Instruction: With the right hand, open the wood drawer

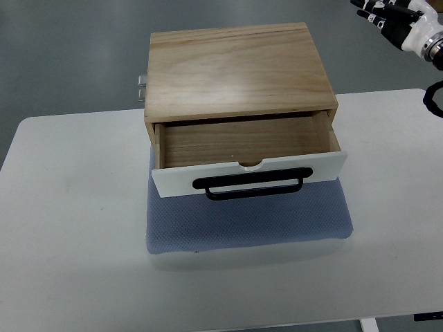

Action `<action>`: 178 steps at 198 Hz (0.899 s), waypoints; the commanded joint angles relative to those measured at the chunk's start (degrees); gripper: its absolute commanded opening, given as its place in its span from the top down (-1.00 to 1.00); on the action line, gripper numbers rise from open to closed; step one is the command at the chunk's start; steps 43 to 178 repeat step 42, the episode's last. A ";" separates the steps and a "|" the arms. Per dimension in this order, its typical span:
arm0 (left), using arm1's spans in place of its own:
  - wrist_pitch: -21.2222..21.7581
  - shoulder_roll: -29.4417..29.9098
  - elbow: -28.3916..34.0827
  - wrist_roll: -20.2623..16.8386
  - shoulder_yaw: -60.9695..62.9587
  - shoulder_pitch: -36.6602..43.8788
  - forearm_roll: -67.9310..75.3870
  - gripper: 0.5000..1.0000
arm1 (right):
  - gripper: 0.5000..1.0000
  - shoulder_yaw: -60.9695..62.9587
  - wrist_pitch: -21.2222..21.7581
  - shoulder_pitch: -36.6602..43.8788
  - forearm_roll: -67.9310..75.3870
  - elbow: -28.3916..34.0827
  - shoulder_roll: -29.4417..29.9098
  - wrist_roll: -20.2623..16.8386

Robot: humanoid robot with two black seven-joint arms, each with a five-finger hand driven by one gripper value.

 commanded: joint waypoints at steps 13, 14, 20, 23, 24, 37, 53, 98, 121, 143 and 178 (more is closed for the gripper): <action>0.00 0.00 0.00 0.00 0.00 0.00 -0.05 -1.00 | -0.78 -0.02 -0.07 -1.84 0.05 -1.62 1.39 0.52; 0.00 0.00 0.00 0.00 0.00 0.00 -0.05 -1.00 | -0.78 -0.02 -0.07 -1.84 0.05 -1.62 1.39 0.52; 0.00 0.00 0.00 0.00 0.00 0.00 0.04 -1.00 | -0.78 -0.11 -0.07 -2.19 0.05 -1.89 1.66 0.52; 0.00 0.00 0.00 0.00 0.00 0.00 -0.05 -1.00 | -0.78 -0.11 -0.07 -2.36 0.05 -2.06 1.66 0.52; 0.00 0.00 0.00 0.00 0.00 0.00 0.04 -1.00 | -0.78 -0.11 -0.07 -2.45 0.05 -2.15 1.74 0.52; 0.00 0.00 0.00 0.00 0.00 0.00 -0.05 -1.00 | -0.78 -0.11 0.10 -3.07 0.05 -2.94 2.01 0.52; 0.00 0.00 0.00 0.00 0.00 0.00 0.04 -1.00 | -0.78 -0.20 0.11 -3.15 -0.04 -3.29 2.09 0.52; 0.00 0.00 0.00 0.00 0.00 0.00 0.04 -1.00 | -0.78 -0.20 0.11 -3.15 -0.04 -3.29 2.09 0.52; 0.00 0.00 0.00 0.00 0.00 0.00 0.04 -1.00 | -0.78 -0.20 0.11 -3.15 -0.04 -3.29 2.09 0.52; 0.00 0.00 0.00 0.00 0.00 0.00 0.04 -1.00 | -0.78 -0.20 0.11 -3.15 -0.04 -3.29 2.09 0.52; 0.00 0.00 0.00 0.00 0.00 0.00 0.04 -1.00 | -0.78 -0.20 0.11 -3.15 -0.04 -3.29 2.09 0.52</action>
